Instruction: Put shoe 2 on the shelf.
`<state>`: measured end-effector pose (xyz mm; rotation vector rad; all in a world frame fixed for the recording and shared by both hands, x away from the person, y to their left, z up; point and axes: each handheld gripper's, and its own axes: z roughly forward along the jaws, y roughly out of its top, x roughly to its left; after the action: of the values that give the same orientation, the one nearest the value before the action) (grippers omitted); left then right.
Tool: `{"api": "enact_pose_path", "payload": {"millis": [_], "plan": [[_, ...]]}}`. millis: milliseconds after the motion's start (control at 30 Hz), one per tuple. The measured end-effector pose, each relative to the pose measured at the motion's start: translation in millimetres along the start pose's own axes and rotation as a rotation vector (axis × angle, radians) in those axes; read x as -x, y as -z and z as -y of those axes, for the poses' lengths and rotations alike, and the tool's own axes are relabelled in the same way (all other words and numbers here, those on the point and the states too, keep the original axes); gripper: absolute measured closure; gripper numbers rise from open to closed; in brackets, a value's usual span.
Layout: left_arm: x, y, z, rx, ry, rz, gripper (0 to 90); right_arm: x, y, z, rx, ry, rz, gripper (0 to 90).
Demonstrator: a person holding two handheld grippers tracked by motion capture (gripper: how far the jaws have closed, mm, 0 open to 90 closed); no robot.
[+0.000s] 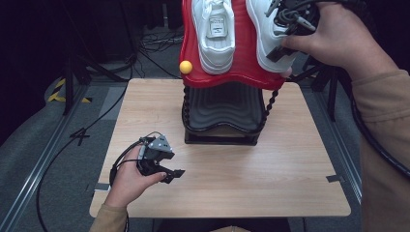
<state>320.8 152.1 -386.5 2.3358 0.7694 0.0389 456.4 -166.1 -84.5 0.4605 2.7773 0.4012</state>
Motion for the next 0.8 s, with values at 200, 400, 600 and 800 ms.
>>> {"api": "enact_pose_path", "payload": {"millis": [200, 400, 600, 800], "plan": [[-1.9, 3.6, 1.4, 0.009, 0.009, -0.003, 30.2, 2.9, -11.5, -12.7, -0.006, 0.01, 0.013, 76.8], [-2.1, 3.0, 2.1, 0.008, 0.012, 0.0, 29.9, 1.4, -19.6, -18.7, -0.006, 0.022, 0.016, 76.7], [-2.0, 3.1, 2.3, 0.006, 0.015, 0.0, 29.8, -2.7, -30.4, -24.9, 0.003, 0.046, 0.024, 76.4], [-2.6, 2.5, 2.3, 0.002, 0.012, -0.001, 29.6, -4.2, -37.9, -25.3, 0.019, 0.043, 0.019, 75.0]]}}
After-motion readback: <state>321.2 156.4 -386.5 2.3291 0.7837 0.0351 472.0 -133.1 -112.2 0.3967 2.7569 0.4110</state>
